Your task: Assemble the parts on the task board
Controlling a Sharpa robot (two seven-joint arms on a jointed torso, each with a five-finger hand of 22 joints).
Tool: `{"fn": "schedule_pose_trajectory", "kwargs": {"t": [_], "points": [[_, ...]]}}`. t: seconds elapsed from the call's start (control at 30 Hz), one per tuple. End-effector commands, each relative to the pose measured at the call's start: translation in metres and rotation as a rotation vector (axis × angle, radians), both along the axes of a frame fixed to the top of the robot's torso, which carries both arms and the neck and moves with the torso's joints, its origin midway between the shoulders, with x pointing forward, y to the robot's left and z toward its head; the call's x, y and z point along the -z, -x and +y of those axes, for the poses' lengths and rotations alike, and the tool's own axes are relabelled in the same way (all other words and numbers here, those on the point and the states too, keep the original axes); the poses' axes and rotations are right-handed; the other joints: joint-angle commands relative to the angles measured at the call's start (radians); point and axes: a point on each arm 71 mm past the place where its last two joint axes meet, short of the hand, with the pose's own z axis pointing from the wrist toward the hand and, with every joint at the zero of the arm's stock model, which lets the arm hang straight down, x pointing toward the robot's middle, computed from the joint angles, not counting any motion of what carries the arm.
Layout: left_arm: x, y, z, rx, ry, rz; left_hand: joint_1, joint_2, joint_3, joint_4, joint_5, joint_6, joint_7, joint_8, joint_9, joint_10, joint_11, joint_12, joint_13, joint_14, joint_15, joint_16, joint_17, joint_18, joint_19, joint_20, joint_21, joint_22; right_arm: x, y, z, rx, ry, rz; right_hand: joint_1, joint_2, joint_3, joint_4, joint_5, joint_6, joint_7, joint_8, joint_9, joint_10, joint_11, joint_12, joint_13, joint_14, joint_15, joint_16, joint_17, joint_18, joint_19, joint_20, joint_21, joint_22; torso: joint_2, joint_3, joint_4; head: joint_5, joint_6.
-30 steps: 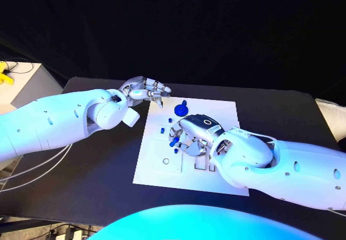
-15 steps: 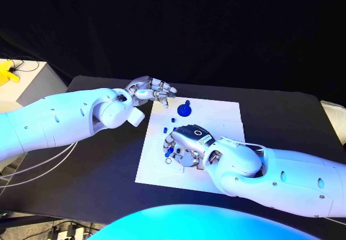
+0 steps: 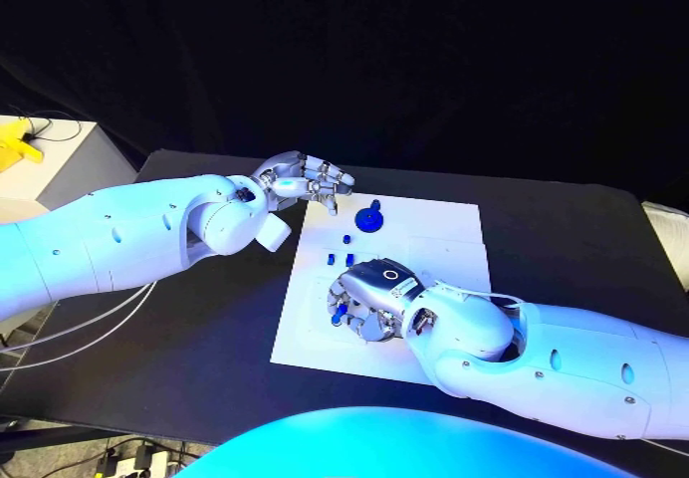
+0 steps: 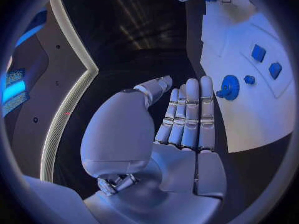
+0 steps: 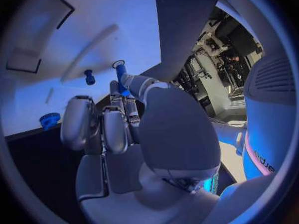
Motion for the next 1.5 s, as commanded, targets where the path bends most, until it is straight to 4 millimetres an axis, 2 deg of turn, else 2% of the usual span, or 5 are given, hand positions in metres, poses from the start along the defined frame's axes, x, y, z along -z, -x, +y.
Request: {"fn": "schedule_pose_trajectory", "kwargs": {"t": [0.03, 0.9, 1.0, 1.27, 1.5], "points": [[-0.001, 0.001, -0.002, 0.017, 0.013, 0.002, 0.003, 0.003, -0.005, 0.002, -0.001, -0.007, 0.000, 0.003, -0.002, -0.009, 0.000, 0.002, -0.001, -0.002, 0.002, -0.007, -0.001, 0.013, 0.001, 0.007, -0.007, -0.001, 0.003, 0.001, 0.001, -0.009, 0.035, -0.007, -0.001, 0.010, 0.000, -0.007, 0.005, 0.001, 0.006, 0.006, 0.002, 0.083, -0.074, -0.002, 0.001, 0.015, -0.004, -0.004, 0.002, -0.013, 0.026, -0.006, -0.004, 0.119, 0.000, -0.0006, -0.0002, 0.001, 0.000], [-0.001, 0.002, 0.000, 0.015, 0.011, 0.004, 0.002, 0.005, -0.007, 0.003, -0.001, -0.008, 0.000, 0.004, -0.002, -0.011, 0.000, 0.003, -0.001, -0.002, 0.002, -0.007, -0.001, 0.013, 0.000, 0.008, -0.008, -0.002, 0.014, 0.000, 0.002, 0.029, 0.050, 0.004, -0.017, 0.020, -0.004, -0.033, -0.020, -0.004, 0.007, 0.011, 0.014, 0.086, -0.073, -0.012, 0.007, 0.014, -0.004, -0.008, -0.003, -0.013, 0.025, -0.005, -0.010, 0.119, 0.000, -0.0008, -0.0010, 0.007, 0.000], [-0.001, 0.002, 0.000, 0.015, 0.011, 0.005, 0.002, 0.005, -0.007, 0.003, -0.001, -0.008, 0.000, 0.004, -0.002, -0.011, 0.000, 0.003, -0.001, -0.002, 0.002, -0.007, -0.001, 0.013, 0.000, 0.008, -0.008, -0.002, 0.015, 0.001, 0.003, 0.010, 0.043, 0.018, -0.027, 0.024, -0.003, -0.052, -0.019, -0.031, 0.018, -0.003, 0.013, 0.063, -0.063, -0.033, 0.006, 0.012, 0.004, -0.013, -0.009, -0.012, 0.021, -0.001, -0.022, 0.116, -0.001, -0.0006, -0.0009, 0.008, 0.000], [-0.001, 0.002, 0.002, 0.012, 0.006, 0.010, 0.001, 0.005, -0.008, 0.004, -0.001, -0.009, 0.000, 0.005, -0.002, -0.012, 0.001, 0.003, -0.001, -0.003, 0.002, -0.007, -0.001, 0.013, 0.000, 0.008, -0.008, -0.002, 0.017, 0.004, 0.005, -0.042, 0.031, 0.070, -0.075, -0.011, -0.023, -0.069, 0.008, -0.072, 0.033, -0.042, 0.003, 0.004, -0.040, -0.078, -0.004, -0.016, 0.027, -0.052, -0.077, 0.008, -0.017, 0.017, -0.155, 0.075, 0.000, -0.0007, -0.0008, 0.008, 0.000], [0.000, 0.002, 0.003, 0.010, 0.003, 0.014, 0.000, 0.006, -0.008, 0.005, -0.001, -0.009, 0.001, 0.006, -0.003, -0.012, 0.001, 0.004, -0.001, -0.003, 0.003, -0.007, -0.001, 0.013, 0.000, 0.008, -0.009, -0.002, 0.017, 0.004, 0.003, -0.042, 0.029, 0.080, -0.100, -0.035, -0.032, -0.070, 0.027, -0.092, 0.036, -0.063, -0.004, -0.025, -0.032, -0.085, -0.010, -0.028, 0.032, -0.060, -0.091, 0.013, -0.029, 0.025, -0.187, 0.066, -0.001, 0.0001, -0.0002, 0.009, 0.000]]}}
